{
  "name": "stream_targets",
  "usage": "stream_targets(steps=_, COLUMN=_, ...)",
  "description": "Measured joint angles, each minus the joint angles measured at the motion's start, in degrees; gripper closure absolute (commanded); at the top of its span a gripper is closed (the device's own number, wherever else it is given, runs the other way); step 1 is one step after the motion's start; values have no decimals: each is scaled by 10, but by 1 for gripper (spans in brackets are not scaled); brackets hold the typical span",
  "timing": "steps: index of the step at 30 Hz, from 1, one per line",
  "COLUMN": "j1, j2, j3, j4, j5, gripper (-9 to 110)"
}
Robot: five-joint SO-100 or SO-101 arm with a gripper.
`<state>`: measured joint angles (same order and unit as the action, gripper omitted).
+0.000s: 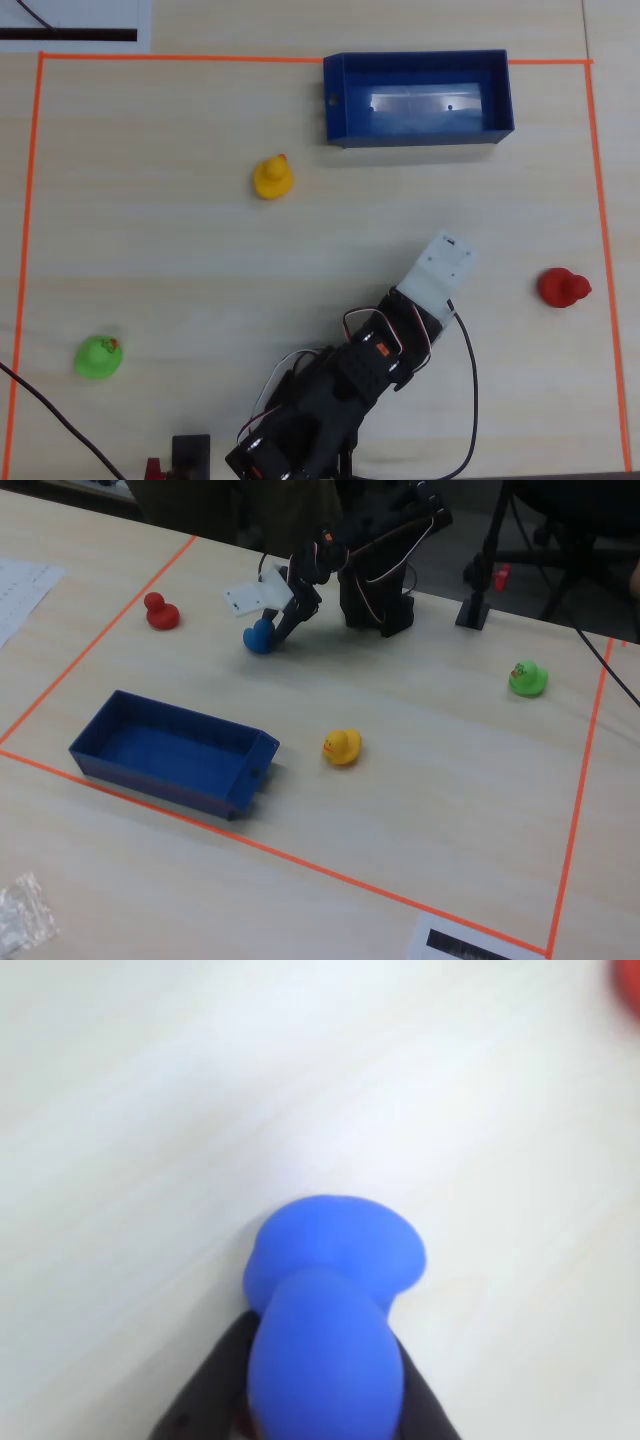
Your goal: Grasp blue duck and put it into box.
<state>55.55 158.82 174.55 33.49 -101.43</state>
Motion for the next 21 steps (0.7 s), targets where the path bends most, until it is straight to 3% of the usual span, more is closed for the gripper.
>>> stream_targets(steps=7, j1=-39, j2=-59, j3=-146, j4=80, j5=118, gripper=101)
stream_targets(steps=15, j1=-174, j2=-234, j3=-496, j4=179, j5=327, gripper=101)
stream_targets(steps=21, j1=-269, j2=-396, j3=-690, j4=138, j5=386, gripper=101)
